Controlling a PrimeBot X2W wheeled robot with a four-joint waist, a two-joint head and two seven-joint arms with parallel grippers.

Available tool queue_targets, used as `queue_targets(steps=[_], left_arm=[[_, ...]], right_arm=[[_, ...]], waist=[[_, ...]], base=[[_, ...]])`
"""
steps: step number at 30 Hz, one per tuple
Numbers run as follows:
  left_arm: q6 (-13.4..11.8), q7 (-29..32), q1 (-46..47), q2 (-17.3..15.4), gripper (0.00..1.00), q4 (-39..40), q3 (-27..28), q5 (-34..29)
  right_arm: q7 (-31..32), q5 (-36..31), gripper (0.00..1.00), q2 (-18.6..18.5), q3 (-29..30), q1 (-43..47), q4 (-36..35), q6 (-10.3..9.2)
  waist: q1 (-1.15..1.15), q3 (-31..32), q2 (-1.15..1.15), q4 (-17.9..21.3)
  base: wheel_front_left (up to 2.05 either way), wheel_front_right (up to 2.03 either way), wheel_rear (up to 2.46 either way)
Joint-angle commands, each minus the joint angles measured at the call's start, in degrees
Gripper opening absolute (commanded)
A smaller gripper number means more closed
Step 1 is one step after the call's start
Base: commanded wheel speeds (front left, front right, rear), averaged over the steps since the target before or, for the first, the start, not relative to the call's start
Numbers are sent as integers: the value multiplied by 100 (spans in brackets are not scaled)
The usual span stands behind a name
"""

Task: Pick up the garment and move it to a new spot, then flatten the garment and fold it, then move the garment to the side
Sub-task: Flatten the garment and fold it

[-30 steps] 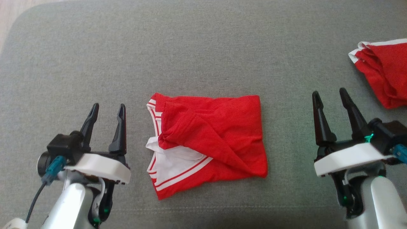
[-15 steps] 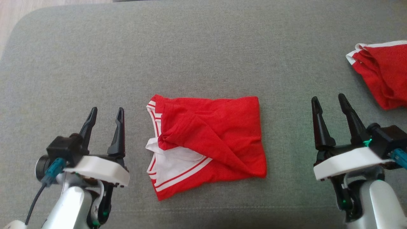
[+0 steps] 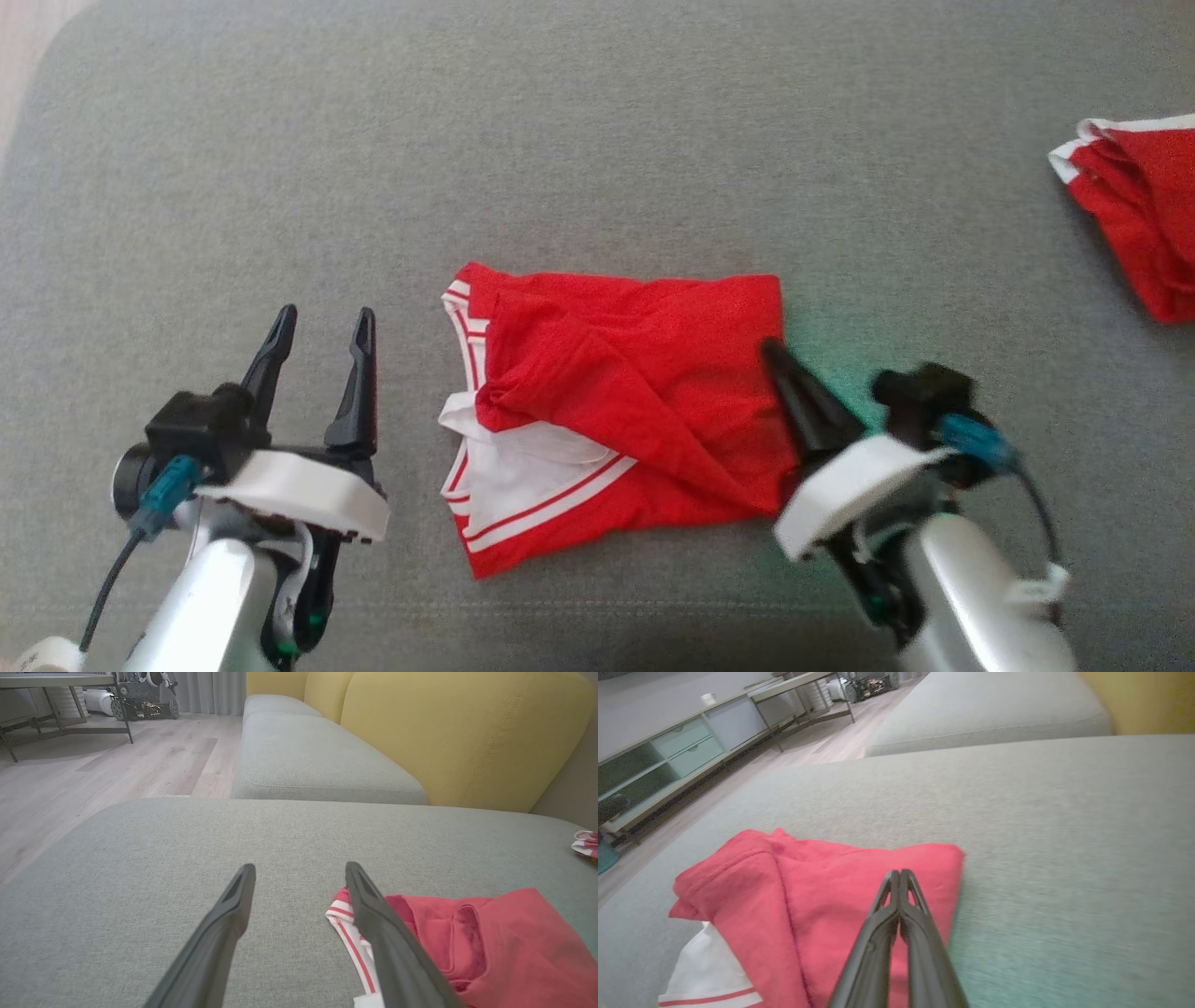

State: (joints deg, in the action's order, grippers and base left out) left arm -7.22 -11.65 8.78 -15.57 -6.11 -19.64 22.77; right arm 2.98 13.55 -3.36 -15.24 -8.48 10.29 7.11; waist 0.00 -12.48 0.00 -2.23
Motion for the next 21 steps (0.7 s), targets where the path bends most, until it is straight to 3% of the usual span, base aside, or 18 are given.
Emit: queue_targets(steps=[1, 3, 10, 21], left_arm=[[19, -53, 306, -110, 100, 146, 199, 8], [52, -86, 368, -77, 100, 99, 166, 16], [92, -163, 445, -15, 100, -15, 125, 30], [103, -231, 461, 20, 100, -85, 86, 30]], right_arm=[[-65, 114, 0, 40, -339, -333, 10, 37], [-168, 389, 0, 45, -845, -631, 553, 37], [-396, 967, 0, 47, -1543, -1079, 1554, 37], [-443, 1576, 0, 47, -2633, -1197, 1489, 37]], waist=[[0, -47, 0, -67], [0, -104, 0, -164], [0, -198, 0, -367], [0, -201, 0, -421]], base=[[0, 0, 0], [0, 0, 0], [0, 0, 0], [0, 0, 0]])
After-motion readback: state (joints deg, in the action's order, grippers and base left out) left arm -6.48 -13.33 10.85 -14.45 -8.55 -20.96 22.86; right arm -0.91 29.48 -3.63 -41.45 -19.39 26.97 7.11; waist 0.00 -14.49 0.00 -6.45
